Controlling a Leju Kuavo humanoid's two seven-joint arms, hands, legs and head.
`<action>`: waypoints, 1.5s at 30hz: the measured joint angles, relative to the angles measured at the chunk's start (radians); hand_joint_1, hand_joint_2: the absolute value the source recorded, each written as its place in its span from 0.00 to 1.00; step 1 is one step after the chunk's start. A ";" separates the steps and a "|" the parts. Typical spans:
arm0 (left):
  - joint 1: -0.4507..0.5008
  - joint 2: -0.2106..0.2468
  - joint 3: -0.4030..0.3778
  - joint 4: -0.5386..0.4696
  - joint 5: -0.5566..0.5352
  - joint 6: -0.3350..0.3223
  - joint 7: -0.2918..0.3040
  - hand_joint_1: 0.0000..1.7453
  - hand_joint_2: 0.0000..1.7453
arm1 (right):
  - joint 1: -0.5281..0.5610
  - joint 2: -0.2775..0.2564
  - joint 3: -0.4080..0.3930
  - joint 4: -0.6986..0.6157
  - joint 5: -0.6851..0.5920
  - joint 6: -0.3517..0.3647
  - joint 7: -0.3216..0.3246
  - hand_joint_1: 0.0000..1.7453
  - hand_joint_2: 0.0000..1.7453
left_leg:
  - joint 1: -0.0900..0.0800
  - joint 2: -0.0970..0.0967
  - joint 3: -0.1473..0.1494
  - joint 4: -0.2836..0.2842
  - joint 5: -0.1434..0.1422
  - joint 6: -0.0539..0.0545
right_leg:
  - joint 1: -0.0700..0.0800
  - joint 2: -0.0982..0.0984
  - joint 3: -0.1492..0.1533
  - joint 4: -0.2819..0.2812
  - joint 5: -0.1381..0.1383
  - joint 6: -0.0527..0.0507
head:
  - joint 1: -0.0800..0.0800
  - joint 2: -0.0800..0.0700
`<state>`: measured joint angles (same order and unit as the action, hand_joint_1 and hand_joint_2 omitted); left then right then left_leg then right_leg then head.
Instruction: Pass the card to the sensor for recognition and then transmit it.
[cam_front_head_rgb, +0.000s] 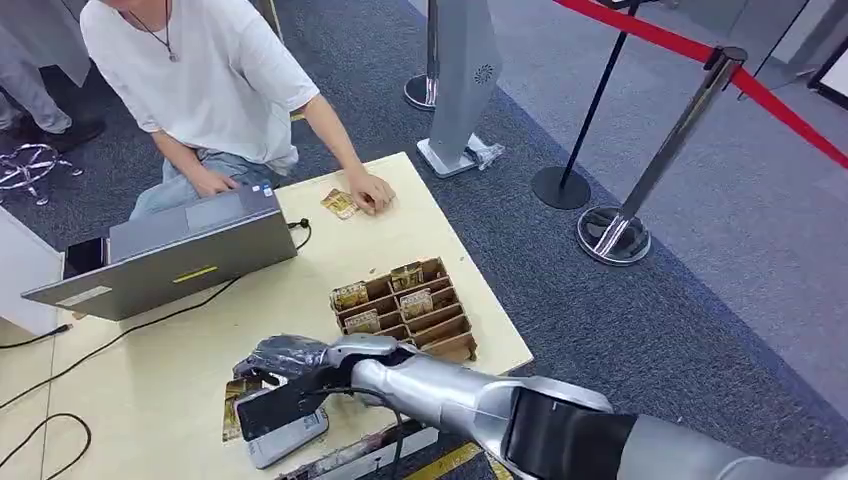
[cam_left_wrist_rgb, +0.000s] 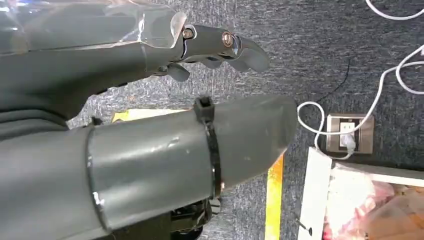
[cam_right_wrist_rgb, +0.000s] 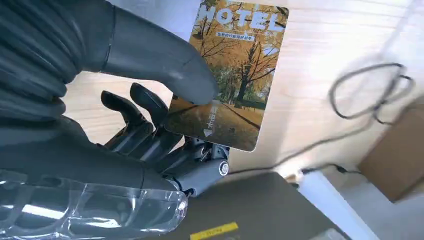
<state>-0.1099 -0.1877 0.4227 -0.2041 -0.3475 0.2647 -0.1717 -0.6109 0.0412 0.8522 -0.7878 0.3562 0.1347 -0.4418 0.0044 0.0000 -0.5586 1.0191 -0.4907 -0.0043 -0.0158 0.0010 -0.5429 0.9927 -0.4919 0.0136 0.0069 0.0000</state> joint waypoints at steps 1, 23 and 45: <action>0.000 0.000 0.000 0.000 0.001 0.000 -0.001 0.00 0.00 | 0.004 -0.004 -0.013 -0.016 -0.021 0.010 -0.006 1.00 1.00 | 0.000 0.000 0.000 0.000 0.000 0.000 | 0.000 0.000 0.000 0.000 0.000 0.000 | 0.000 0.000; 0.000 -0.001 -0.003 0.000 0.003 0.011 0.002 0.00 0.00 | 0.109 -0.056 -0.237 -0.301 0.339 -0.673 0.051 1.00 1.00 | 0.000 0.000 0.000 0.000 0.000 0.000 | 0.000 0.000 0.000 0.000 0.000 0.000 | 0.000 0.000; -0.015 -0.002 -0.033 0.000 -0.005 0.011 0.024 0.00 0.00 | 0.145 -0.023 -0.480 -0.282 1.156 -0.816 0.348 1.00 1.00 | 0.000 0.000 0.000 0.000 0.000 0.000 | 0.000 0.000 0.000 0.000 0.000 0.000 | 0.000 0.000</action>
<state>-0.1245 -0.1892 0.3895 -0.2041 -0.3521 0.2754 -0.1480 -0.4655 0.0179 0.3720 -1.0700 1.5118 -0.6817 -0.0939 0.0044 -0.0001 -0.5590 1.0192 -0.4907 -0.0043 -0.0158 0.0007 -0.5429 0.9928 -0.4919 0.0136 0.0069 0.0000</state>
